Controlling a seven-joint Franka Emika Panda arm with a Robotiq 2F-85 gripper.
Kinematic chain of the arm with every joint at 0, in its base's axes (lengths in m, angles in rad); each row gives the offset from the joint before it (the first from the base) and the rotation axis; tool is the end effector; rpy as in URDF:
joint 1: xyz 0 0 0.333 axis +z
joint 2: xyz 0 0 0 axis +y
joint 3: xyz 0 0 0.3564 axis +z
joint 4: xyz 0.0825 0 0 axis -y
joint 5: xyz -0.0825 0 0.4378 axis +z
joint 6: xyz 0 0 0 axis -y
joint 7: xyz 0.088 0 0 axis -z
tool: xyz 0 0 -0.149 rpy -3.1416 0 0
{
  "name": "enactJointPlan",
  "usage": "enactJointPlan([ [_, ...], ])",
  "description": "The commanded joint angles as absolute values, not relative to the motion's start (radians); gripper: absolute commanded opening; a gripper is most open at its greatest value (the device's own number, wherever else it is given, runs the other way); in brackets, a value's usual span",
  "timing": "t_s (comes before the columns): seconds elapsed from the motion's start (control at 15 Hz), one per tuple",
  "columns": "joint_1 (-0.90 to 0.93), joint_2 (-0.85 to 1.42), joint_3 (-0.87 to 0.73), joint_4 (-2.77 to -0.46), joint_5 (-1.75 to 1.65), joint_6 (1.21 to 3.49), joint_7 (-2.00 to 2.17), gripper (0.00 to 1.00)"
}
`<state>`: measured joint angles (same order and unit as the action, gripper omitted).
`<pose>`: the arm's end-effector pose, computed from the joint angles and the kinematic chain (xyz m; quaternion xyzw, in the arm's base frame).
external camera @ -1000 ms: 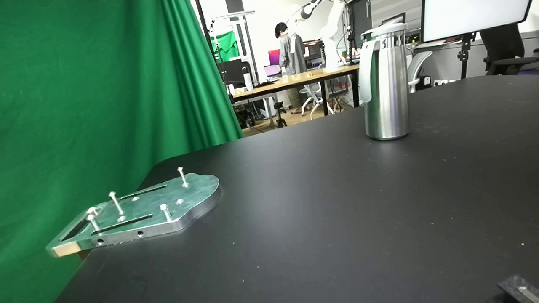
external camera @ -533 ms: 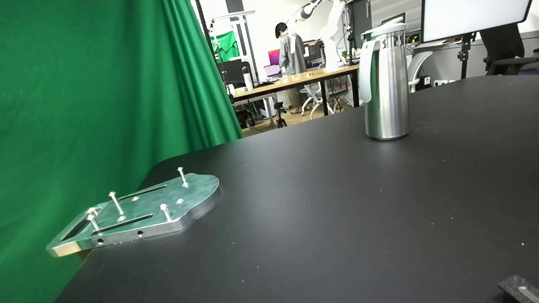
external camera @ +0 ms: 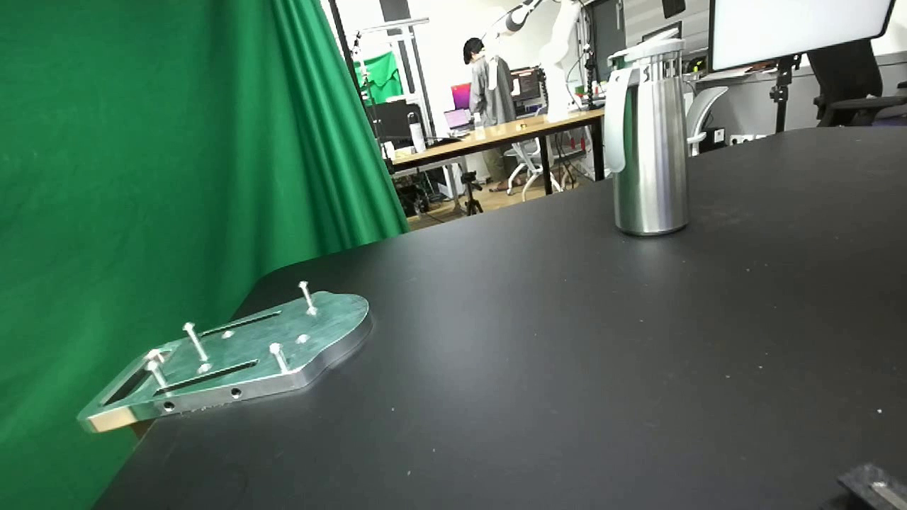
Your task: Close the opening on the lid of the silver bottle on the table.
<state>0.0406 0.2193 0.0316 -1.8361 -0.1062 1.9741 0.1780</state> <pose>0.6589 0.0360 0.3768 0.9977 -0.0302 -0.0346 0.0492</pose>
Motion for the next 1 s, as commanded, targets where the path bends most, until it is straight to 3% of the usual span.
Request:
enactJointPlan([
  [0.0, 0.051, 0.231, 0.024, -1.841, -0.093, 1.98, 0.212, 0.0],
  [0.93, 0.055, 0.24, 0.015, -1.854, -0.104, 1.967, 0.212, 0.0],
])
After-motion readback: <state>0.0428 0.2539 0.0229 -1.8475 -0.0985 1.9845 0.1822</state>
